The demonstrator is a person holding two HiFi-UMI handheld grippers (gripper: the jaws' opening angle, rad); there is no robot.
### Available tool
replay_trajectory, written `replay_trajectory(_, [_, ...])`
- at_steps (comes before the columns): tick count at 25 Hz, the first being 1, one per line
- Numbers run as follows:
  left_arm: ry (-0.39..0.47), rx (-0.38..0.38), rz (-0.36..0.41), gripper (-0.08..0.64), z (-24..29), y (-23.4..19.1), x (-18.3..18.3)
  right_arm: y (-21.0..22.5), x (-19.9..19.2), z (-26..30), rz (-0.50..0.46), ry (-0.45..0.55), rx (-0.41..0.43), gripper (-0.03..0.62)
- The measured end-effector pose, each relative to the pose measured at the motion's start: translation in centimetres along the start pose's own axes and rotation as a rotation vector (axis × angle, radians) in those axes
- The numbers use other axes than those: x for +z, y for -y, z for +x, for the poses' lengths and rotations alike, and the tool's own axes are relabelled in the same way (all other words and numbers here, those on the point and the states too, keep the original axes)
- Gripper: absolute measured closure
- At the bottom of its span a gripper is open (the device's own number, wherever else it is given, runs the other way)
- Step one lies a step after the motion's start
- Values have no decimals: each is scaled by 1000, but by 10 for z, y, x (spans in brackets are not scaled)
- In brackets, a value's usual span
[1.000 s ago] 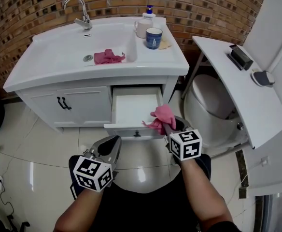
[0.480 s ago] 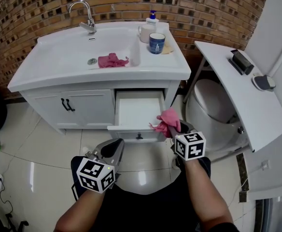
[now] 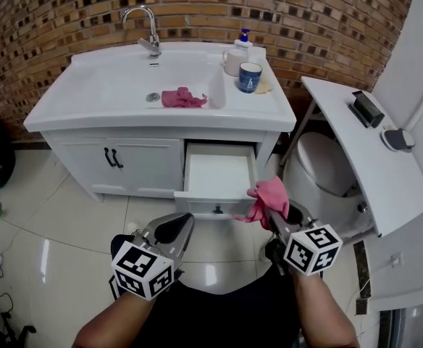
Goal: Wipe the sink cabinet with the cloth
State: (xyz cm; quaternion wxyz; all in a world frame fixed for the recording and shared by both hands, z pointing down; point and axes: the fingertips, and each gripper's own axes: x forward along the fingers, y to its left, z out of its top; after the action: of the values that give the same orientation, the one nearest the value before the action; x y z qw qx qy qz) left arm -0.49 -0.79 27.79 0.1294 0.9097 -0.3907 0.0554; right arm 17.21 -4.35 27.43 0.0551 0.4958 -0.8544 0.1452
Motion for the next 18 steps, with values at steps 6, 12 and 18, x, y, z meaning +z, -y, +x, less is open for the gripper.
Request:
replay_trajectory(6, [37, -2, -1, 554, -32, 12, 6, -40, 8, -70, 97, 89, 26, 512])
replay_trajectory(12, [40, 20, 5, 554, -41, 8, 3, -47, -13, -89, 64, 60, 38, 512])
replay_trajectory(18, [29, 10, 20, 554, -32, 8, 3, -36, -22, -89, 56, 53, 0, 512])
